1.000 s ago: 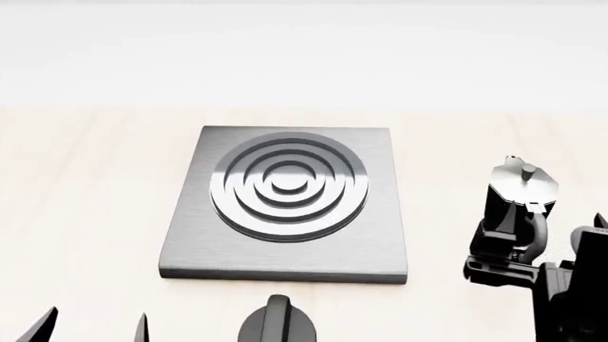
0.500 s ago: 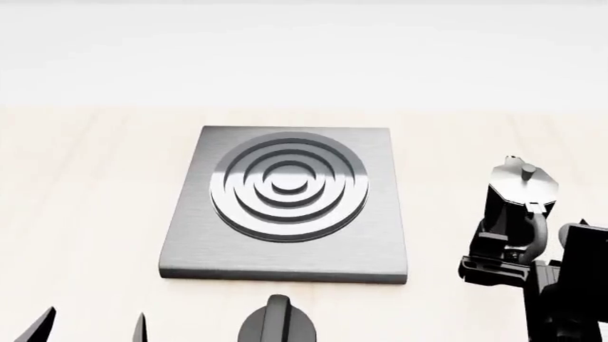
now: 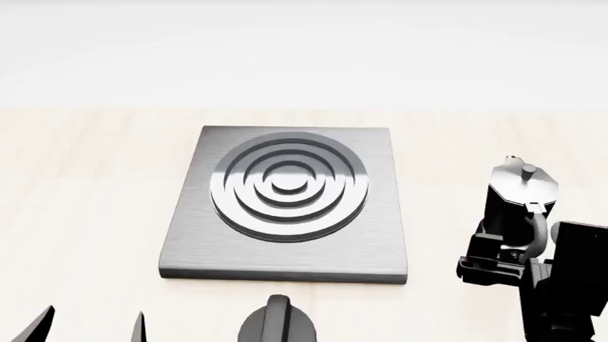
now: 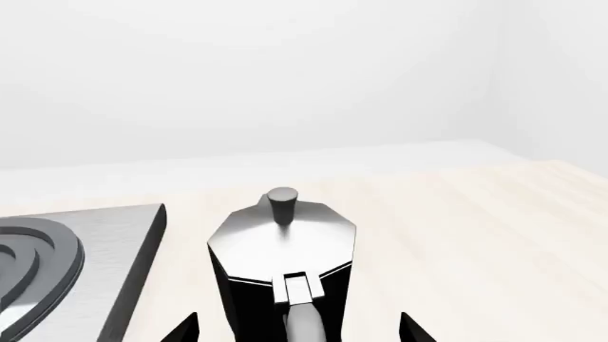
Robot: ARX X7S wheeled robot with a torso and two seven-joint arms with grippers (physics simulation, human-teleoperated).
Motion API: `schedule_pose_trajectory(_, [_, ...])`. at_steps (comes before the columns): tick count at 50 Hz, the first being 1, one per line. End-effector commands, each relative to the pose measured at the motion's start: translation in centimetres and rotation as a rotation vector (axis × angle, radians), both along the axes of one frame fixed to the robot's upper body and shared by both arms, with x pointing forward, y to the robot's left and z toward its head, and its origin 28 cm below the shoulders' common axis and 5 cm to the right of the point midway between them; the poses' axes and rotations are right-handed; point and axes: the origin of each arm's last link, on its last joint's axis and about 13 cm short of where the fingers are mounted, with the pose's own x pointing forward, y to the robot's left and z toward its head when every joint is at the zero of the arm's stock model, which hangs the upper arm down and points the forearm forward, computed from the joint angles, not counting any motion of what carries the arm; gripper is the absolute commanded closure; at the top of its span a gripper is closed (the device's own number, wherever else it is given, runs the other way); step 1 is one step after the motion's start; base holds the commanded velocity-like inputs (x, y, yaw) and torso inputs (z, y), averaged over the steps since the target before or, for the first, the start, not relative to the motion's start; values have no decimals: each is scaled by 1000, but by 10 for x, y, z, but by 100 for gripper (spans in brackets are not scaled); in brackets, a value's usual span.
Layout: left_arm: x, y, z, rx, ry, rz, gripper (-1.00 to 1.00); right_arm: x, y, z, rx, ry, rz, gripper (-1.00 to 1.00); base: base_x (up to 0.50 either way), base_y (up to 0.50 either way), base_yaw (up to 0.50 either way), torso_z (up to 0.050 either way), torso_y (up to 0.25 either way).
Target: Put the moka pot on the stove.
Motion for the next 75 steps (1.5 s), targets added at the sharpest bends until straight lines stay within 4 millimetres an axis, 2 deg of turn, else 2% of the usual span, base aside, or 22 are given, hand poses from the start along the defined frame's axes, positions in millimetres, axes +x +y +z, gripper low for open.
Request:
schedule_pose_trajectory(1, [-1,0,4,-10,-22,-4,-100,4,0,-1,-14,16,10,-100,0,0,0,0,0])
schedule_pose_trajectory(28, [0,0,4,-7,-22,-7,-100,4,-4,-9,-15,18,1,-100,0,0,0,0,0])
schedule_pose_trajectory(29, [0,0,4,-7,-22,-7,-100,4,-4,-10,-17,17,2,100,0,0,0,0,0])
schedule_pose_trajectory(45, [-1,0,4,-7,-23,-7,-100,4,-2,-15,-43,33,25,100,0,0,0,0,0])
schedule_pose_trajectory(49, [-1,0,5,-8,-23,-8,-100,9,1,-6,-116,-5,-20,100,0,0,0,0,0])
schedule_pose_trajectory(52, [-1,0,5,-8,-24,-9,-100,13,5,3,-121,-45,9,100,0,0,0,0,0])
schedule_pose_trajectory(56, [1,1,5,-8,-23,-6,-100,21,17,24,-159,-109,53,100,0,0,0,0,0])
schedule_pose_trajectory(75, [3,1,5,-8,-22,-8,-100,34,35,37,-187,-139,117,100,0,0,0,0,1])
